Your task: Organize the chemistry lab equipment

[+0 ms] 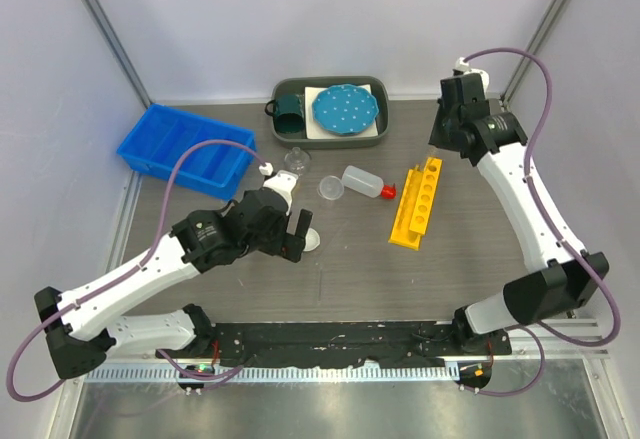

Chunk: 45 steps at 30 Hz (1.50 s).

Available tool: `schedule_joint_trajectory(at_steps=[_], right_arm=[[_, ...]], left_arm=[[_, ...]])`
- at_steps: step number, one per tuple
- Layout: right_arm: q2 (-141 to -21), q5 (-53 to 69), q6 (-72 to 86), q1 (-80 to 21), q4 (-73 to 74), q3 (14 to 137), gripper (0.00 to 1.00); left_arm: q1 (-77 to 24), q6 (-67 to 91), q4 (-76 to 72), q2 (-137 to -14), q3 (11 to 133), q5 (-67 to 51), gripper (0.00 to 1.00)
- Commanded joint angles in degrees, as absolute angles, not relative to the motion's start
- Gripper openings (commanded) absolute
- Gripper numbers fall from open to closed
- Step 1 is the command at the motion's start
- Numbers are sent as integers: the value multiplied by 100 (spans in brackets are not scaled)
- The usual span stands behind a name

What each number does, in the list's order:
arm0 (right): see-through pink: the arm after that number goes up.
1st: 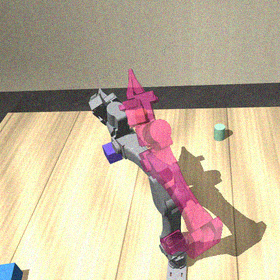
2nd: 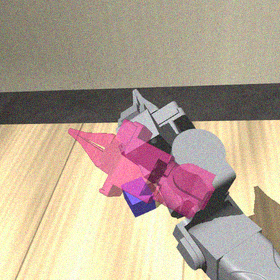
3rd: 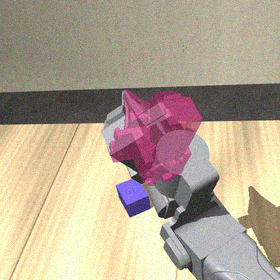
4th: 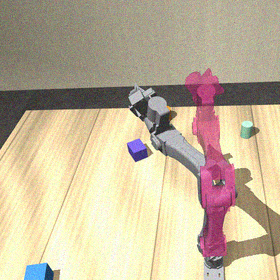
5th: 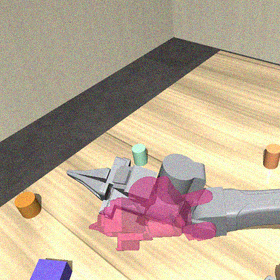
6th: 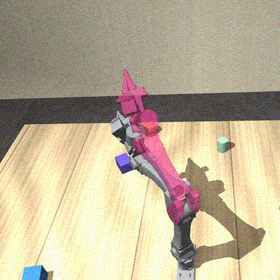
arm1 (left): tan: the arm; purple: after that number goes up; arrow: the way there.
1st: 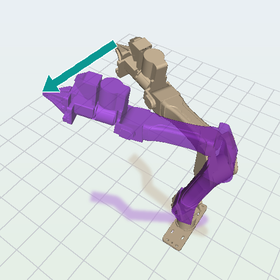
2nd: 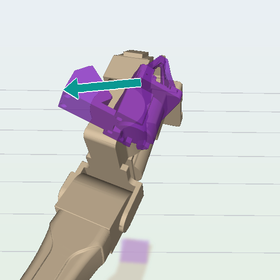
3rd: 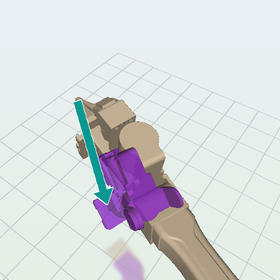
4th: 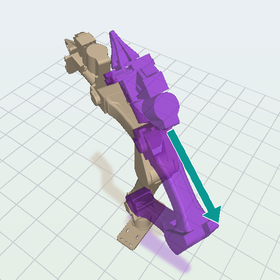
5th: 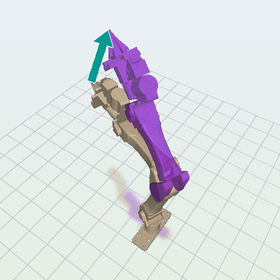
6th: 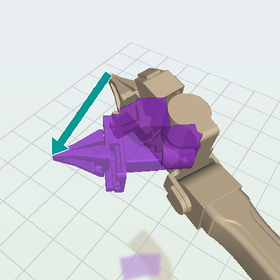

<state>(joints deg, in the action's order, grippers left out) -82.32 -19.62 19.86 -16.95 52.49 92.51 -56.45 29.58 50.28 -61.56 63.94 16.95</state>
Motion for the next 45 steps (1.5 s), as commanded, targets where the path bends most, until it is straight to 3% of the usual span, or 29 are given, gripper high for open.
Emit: schedule_joint_trajectory(at_steps=[1,17,45], right_arm=[[-8507,-2268,1811,-1266,4887,9685,2],[-8965,-2408,1696,-1178,4825,9651,1],[-9062,-2241,2118,-1169,3982,8165,1]], left_arm=[[-5634,2909,5080,-5977,6328,1775,100],[-5625,2777,4966,-6179,6337,1767,100],[-5599,2865,5106,-6038,6363,1740,100]])
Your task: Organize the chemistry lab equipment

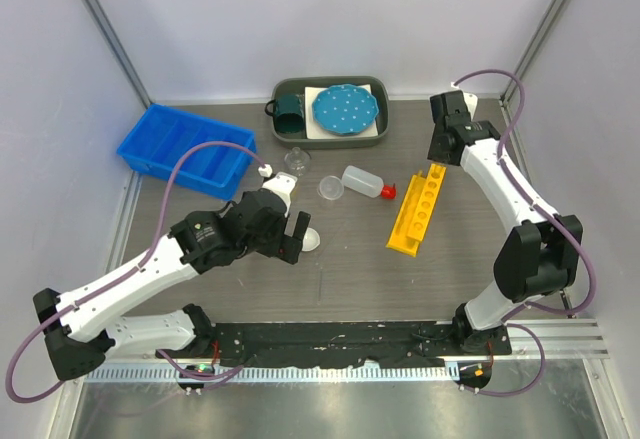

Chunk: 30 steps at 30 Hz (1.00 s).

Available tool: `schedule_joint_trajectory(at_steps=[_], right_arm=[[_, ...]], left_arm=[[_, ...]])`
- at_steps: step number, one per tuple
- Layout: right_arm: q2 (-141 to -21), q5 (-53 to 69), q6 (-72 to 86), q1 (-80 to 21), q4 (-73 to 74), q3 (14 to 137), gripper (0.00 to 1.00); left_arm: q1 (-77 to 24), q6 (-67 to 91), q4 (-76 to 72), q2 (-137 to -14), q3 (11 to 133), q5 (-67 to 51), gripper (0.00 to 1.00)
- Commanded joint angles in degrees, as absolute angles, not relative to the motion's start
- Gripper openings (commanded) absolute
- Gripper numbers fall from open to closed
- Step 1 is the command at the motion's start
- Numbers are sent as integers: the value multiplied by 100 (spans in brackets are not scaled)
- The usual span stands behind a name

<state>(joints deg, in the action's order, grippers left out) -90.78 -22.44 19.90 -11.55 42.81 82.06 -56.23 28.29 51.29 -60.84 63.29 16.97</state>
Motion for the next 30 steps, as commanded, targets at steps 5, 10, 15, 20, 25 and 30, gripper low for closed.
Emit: schedule_joint_trajectory(at_steps=[5,10,15,20,25,30], right_arm=[[-9097,-2171,2162,-1178,3920,8077,1],[-9097,-2109,2171,-1169,3876,7998,4],[-9079,-2083,2180,-1169,3885,7928,15],[-9053,-1995,2136,-1178,3963,8015,46],[-8895,-2083,2066,-1178,4157,8270,69],[-8526,-2223,1995,-1204,4447,8481,74]], left_arm=[[-5599,2865,5098,-6108,6407,1714,100],[-5599,2865,5071,-6117,6442,1688,100],[-5599,2883,5063,-6144,6451,1652,100],[-5599,2900,5001,-6117,6399,1635,100],[-5599,2883,4939,-6178,6407,1591,100],[-5599,2874,4791,-6284,6381,1477,100]])
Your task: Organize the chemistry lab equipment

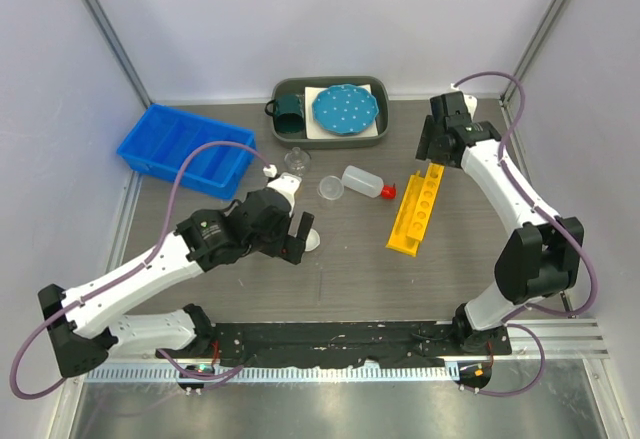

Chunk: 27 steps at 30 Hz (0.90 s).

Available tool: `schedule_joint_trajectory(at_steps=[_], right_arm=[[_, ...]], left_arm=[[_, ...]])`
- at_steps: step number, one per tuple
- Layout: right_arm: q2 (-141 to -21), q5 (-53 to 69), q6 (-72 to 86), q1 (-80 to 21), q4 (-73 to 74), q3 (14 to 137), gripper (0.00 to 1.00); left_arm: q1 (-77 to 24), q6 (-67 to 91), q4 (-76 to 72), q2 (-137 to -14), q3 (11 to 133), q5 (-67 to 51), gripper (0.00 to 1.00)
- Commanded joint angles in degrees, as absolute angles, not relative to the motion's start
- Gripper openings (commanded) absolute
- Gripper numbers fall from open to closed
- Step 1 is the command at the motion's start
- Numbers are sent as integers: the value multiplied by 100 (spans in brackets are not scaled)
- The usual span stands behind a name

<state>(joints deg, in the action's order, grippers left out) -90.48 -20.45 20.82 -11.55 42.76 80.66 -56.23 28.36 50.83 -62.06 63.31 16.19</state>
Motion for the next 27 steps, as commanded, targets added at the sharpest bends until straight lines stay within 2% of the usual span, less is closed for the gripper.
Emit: schedule_joint_trajectory(at_steps=[1,8,14,21,27], right_arm=[[-8360,-2267,1952,-1222,4560,8551,74],[-7639,-2531,1846,-1529,5053,8780,75],[-7164,-2566,1933,-2030,5300,8631,76],[-6777,-2365,2021,-2294,5282,8122,75],[-6557,-2294,1995,-2294,5273,7919,75]], left_arm=[[-5599,2874,4755,-6302,6329,1468,100],[-5599,2979,4291,-6872,6038,1547,99],[-5607,3023,3605,-7443,5818,1591,92],[-5757,2681,3270,-8305,6371,1591,88],[-5871,2452,3077,-9061,6837,1380,80]])
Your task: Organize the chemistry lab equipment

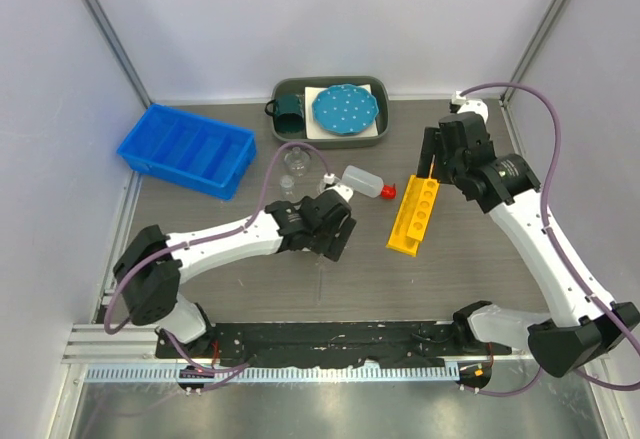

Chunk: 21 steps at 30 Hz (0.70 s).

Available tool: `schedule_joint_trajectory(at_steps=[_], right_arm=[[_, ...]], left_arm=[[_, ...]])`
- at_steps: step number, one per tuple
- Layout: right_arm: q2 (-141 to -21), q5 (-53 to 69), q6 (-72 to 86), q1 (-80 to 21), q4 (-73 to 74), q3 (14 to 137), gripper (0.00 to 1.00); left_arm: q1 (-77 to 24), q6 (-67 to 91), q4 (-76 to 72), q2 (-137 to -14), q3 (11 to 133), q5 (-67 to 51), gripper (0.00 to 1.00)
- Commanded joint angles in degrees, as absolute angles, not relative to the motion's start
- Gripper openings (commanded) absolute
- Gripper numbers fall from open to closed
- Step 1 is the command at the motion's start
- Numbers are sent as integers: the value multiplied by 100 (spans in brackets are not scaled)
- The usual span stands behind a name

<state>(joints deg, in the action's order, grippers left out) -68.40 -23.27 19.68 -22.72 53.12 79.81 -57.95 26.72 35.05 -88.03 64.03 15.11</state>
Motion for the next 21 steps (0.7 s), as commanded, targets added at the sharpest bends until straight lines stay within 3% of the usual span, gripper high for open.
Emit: schedule_joint_trajectory(at_steps=[1,15,21], right_arm=[[-6504,-2294,1986,-2285,5291,7902,75],[-6117,-2101,1898,-2303,5379,7901,76],[-6082,-2109,1837,-2294,5379,7884,76]], left_arm=[[-5880,2426,3041,-9131,6881,1345,77],[-5897,1995,2742,-10177,7347,1301,58],[-5705,1916,2698,-10380,7436,1248,56]])
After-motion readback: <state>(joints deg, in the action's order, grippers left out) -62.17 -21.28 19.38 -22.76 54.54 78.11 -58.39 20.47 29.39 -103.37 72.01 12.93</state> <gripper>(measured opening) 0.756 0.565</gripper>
